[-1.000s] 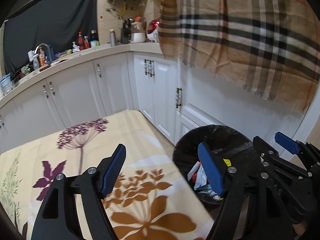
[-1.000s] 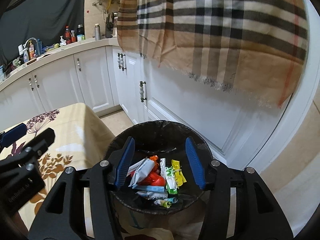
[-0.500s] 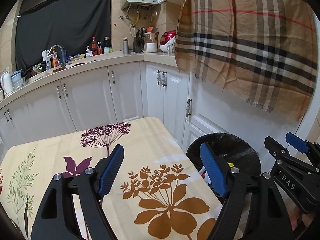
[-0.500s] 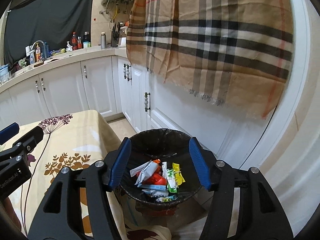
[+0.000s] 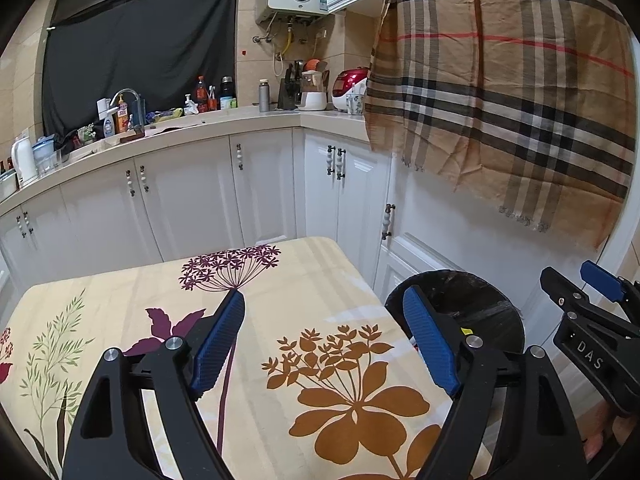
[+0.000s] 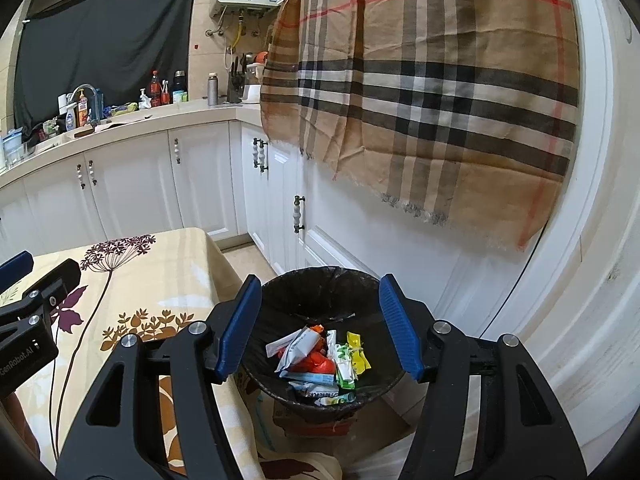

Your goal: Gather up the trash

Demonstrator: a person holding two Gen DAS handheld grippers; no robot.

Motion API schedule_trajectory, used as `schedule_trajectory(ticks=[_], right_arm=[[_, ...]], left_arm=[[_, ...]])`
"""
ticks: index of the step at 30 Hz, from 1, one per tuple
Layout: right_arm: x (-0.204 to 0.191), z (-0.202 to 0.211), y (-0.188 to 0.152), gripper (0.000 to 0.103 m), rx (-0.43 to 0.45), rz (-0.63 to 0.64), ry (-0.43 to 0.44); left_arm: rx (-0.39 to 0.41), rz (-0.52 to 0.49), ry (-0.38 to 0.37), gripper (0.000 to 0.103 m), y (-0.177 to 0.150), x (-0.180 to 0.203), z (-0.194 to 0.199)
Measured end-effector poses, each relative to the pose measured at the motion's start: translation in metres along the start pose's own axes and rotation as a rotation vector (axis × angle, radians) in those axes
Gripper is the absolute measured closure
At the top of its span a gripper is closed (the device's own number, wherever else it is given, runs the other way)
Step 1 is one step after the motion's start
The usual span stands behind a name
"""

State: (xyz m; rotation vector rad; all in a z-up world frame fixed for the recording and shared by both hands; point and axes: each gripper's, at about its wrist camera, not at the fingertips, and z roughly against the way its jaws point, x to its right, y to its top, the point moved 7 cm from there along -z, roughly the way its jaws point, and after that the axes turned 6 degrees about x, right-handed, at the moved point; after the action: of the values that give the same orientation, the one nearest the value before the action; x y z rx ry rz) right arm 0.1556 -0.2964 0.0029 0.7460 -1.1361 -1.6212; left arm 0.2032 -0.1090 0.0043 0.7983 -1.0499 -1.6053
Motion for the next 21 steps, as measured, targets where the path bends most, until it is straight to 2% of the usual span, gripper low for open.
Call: schedule_trajectory(ticks=[21], right_arm=[[-0.0007,-0.0005,0.0005,0.043,0.001,0.001,0.000]], left_arm=[[0.003,0.000,0.002,0.023,-0.0002,-0.0029,0.0011]])
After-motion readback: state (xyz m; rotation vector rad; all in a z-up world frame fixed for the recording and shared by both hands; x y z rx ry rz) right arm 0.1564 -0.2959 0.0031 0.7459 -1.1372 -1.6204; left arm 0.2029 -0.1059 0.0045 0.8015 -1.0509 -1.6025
